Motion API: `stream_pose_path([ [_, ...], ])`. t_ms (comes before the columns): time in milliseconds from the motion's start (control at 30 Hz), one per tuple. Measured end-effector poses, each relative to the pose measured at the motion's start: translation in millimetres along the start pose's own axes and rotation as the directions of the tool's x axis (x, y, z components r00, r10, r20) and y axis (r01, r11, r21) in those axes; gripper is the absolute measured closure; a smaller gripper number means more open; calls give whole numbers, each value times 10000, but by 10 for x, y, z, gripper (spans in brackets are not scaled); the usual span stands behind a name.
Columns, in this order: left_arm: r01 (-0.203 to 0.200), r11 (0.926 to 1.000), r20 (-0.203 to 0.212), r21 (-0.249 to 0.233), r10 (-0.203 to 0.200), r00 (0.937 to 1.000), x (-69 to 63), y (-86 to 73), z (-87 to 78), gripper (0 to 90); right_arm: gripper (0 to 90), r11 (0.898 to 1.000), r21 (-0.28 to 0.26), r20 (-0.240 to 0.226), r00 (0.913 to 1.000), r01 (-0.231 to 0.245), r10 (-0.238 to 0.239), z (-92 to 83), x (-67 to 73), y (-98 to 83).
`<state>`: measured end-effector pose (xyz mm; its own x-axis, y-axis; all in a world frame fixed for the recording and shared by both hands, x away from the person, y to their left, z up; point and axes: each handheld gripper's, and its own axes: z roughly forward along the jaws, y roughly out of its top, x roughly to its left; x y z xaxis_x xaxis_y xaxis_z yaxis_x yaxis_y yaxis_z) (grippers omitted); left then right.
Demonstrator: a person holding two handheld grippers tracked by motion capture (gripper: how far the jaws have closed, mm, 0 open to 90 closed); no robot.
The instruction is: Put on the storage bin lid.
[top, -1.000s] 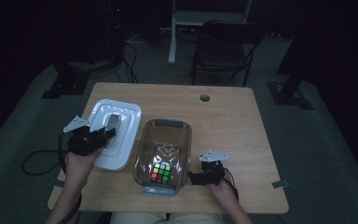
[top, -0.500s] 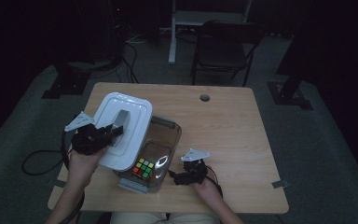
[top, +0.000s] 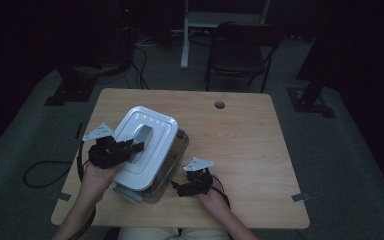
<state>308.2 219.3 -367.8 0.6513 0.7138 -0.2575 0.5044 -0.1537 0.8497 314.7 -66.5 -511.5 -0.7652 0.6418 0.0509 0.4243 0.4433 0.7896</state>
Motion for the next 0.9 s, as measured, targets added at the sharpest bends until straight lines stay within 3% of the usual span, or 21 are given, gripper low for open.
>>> stream_pose_path([
  [133, 143, 9998, 310, 162, -148, 9994, -26, -21, 62, 713, 123, 10000, -39, 268, 9996, -27, 28, -52, -62, -29],
  [433, 32, 9970, 552, 773, -75, 9984, -85, -76, 270, 712, 124, 9985, -283, 657, 9967, -467, 485, -182, -226, -61],
  [700, 30, 9923, 560, 1238, -100, 9984, -83, -104, 331, 710, 123, 9965, -471, 863, 9936, -687, 726, -261, -316, -73],
  [900, 233, 9925, 516, 1198, -297, 9982, -62, -130, 348, 707, 123, 9947, -639, 991, 9913, -811, 871, -333, -372, -67],
])
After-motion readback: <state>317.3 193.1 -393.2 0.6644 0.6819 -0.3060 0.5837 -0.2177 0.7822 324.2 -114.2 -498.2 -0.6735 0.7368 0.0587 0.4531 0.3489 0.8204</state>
